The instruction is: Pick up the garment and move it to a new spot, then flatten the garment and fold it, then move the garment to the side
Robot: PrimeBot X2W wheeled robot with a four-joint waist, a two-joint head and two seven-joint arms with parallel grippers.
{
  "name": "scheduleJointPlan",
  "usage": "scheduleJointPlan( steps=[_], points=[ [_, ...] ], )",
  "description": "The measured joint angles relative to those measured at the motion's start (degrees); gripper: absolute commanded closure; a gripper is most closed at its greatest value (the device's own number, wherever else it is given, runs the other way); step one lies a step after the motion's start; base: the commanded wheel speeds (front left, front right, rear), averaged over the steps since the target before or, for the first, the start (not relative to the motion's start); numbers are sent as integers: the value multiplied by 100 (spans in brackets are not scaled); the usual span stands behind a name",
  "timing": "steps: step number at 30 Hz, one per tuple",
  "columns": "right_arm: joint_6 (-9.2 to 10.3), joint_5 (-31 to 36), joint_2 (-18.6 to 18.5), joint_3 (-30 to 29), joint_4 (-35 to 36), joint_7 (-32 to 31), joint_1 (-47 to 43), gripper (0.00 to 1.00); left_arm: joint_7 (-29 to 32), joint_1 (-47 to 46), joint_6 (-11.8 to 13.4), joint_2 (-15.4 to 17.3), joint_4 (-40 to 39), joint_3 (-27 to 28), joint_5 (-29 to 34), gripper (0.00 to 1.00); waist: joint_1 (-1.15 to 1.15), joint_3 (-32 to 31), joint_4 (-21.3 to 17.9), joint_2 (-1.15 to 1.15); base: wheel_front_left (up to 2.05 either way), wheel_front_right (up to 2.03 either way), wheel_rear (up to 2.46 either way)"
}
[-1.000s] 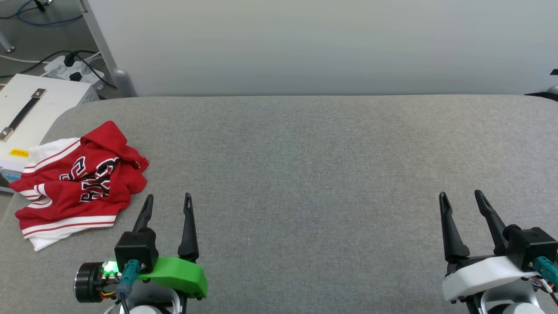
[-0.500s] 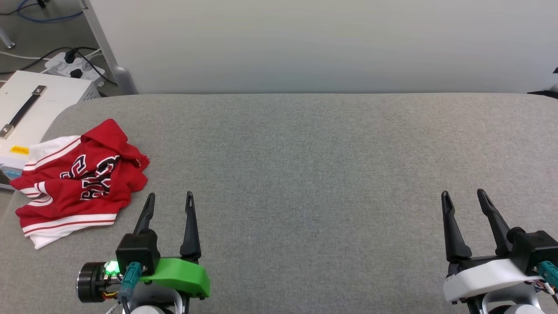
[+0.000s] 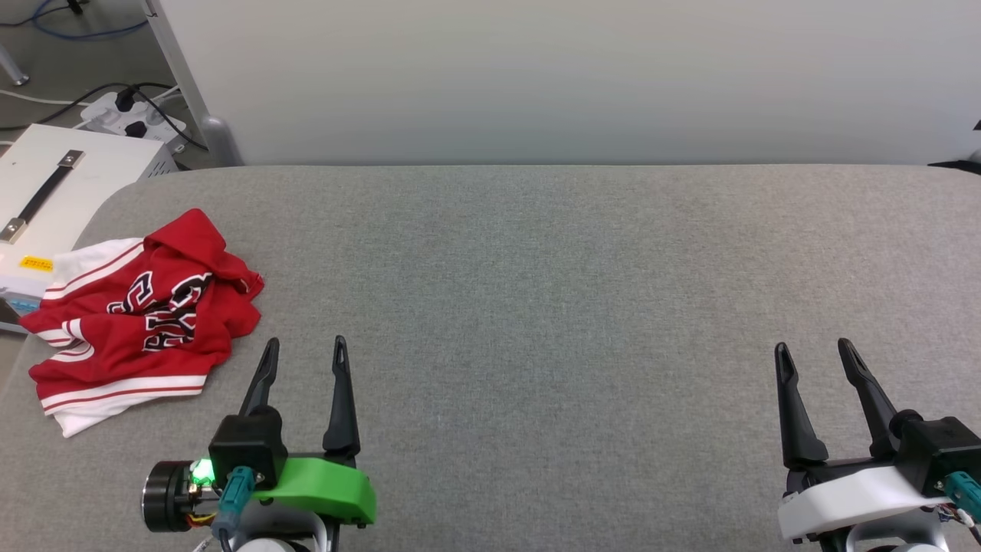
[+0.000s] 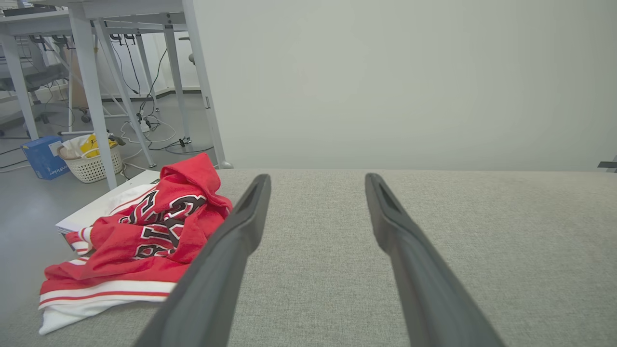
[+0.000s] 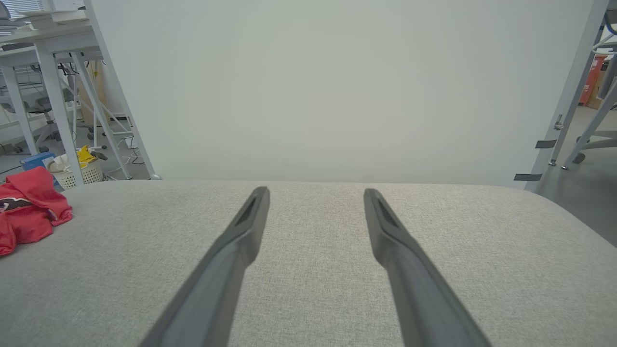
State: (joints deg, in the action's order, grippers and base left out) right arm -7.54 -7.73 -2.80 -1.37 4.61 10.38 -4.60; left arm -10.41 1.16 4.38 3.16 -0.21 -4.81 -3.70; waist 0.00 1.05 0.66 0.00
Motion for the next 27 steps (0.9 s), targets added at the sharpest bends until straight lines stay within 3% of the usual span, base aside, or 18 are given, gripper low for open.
scheduleJointPlan(
  steps=[27],
  points=[
    [0,-21,0,-33,-10,312,-129,0,-320,110,42,0,112,-109,-141,0,0,-40,3,0,0,0,0]
  ],
)
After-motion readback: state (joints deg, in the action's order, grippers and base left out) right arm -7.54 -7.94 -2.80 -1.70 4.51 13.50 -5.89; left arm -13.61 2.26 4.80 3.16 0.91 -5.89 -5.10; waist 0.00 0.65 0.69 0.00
